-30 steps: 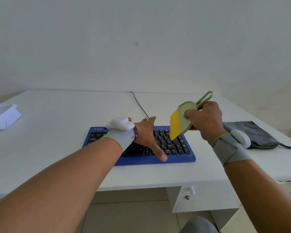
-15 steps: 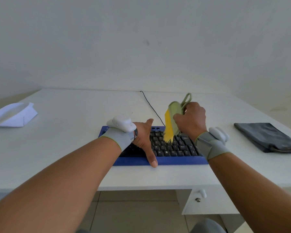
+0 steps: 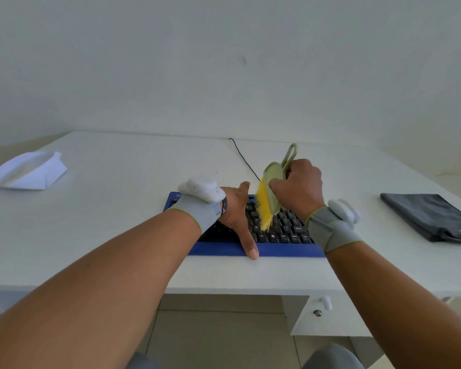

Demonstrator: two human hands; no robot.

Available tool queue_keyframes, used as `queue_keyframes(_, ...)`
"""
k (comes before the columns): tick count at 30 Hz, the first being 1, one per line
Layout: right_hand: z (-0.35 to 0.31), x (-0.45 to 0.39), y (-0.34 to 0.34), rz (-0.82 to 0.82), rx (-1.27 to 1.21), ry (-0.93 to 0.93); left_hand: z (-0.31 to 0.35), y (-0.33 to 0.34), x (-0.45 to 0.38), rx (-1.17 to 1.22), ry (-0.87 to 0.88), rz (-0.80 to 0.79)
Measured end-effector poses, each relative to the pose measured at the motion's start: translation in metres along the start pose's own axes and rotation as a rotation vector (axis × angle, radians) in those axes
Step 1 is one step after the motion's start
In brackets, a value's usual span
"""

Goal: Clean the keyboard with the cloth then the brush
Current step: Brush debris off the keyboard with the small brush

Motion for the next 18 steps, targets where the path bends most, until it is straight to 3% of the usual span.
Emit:
queue_keyframes(6,-0.005,-0.005,-0.019,0.184,-0.054,-0.061,-0.002,0.003,0.0,0.031,0.013,-0.001)
queue_keyframes(8,-0.013,-0.005,-0.035,0.087,-0.117,-0.01,-0.002,0.003,-0.001,0.034,0.017,0.002)
queue_keyframes(10,-0.016,-0.003,-0.037,-0.128,-0.164,0.088,-0.001,0.003,-0.002,0.029,0.021,0.013)
queue_keyframes(12,-0.014,-0.004,-0.027,-0.237,-0.084,0.14,-0.001,0.002,-0.002,0.03,0.017,0.014)
queue_keyframes(18,-0.012,-0.012,0.011,-0.043,0.048,-0.011,-0.004,0.003,-0.003,0.043,0.01,0.02)
Point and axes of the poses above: each hand's wrist, its own x-axis away from the middle knuckle, its own y-axis out of the palm, z = x × y, the point moved 2 cm from there along -x, towards the middle knuckle, and after that the axes turned 6 degrees about -x, right-handed, at the moved point
